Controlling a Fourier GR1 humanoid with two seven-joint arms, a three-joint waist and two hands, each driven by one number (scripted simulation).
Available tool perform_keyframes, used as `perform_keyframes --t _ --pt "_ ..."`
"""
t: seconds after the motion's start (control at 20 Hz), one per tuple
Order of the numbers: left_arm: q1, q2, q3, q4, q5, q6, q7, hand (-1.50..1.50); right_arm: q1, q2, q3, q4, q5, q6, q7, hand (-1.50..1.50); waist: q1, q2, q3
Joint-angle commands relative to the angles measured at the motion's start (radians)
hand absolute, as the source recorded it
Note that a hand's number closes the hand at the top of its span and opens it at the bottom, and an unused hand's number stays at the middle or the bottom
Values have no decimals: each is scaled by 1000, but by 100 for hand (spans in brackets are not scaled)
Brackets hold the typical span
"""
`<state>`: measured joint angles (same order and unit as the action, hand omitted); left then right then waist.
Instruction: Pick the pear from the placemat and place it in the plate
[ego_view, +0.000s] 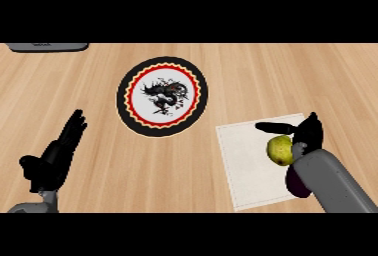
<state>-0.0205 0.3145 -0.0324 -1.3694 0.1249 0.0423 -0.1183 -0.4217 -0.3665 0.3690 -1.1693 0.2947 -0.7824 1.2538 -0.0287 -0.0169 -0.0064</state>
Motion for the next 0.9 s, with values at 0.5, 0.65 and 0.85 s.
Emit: perform_keyframes --t 0.5,0.65,0.85 --pt "-4 -13 10 49 -11 -32 -42 0 83 -51 -56 -141 -15 132 236 -150 17 12 4" --pt "-37 -34 -7 27 -37 7 -11 0 37 -22 -56 -58 -37 183 236 -150 25 13 3" --pt "-5 -12 6 15 -20 -32 -26 0 83 -31 -62 -34 -37 168 223 -150 33 15 5"
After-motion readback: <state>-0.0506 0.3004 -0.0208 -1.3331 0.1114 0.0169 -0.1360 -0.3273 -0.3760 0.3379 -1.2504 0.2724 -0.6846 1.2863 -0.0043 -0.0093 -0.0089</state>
